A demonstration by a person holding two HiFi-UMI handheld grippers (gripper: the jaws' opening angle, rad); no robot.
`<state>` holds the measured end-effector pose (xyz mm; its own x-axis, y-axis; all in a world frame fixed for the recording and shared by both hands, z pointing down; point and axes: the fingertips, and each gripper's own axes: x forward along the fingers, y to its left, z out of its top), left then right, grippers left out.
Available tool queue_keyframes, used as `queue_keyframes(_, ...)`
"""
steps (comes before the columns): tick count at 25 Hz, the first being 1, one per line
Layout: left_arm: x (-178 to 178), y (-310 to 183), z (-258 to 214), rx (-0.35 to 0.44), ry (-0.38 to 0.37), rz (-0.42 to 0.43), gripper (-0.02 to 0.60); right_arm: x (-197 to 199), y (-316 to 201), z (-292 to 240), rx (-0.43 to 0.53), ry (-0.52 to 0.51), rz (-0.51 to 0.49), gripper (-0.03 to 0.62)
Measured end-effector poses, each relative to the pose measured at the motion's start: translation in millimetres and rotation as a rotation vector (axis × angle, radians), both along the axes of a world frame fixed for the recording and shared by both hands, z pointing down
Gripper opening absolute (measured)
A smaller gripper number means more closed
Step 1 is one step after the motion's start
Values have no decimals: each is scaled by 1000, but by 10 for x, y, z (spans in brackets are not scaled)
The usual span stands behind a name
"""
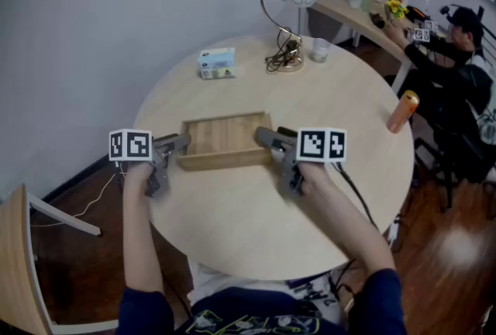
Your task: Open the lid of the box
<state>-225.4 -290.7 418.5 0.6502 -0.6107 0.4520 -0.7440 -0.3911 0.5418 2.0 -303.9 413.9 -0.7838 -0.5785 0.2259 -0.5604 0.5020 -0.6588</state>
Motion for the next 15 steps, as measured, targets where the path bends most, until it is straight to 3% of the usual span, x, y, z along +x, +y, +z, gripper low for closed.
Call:
queue_keyframes(1, 14, 2, -6, -11, 39, -15, 193, 2, -16, 14, -3, 7, -5, 316)
queue_keyframes(2, 24, 5, -12, -20, 71, -30, 147, 2, -32, 24, -6, 11, -9, 202)
queue_keyframes(3, 26, 8, -16, -27, 93, -45, 146, 4, -46, 31, -10, 13, -12, 155)
queue_keyframes(8, 0, 29, -26, -29, 92, -107, 133, 218, -91, 47, -46, -6, 15, 133)
queue_keyframes(12, -1, 17, -27, -21, 101, -143, 129, 778, -181, 75, -86, -80, 84, 110)
queue_keyframes(15, -7, 16, -35, -16, 105, -162, 124, 1122, -179, 66, -67, -62, 138, 101)
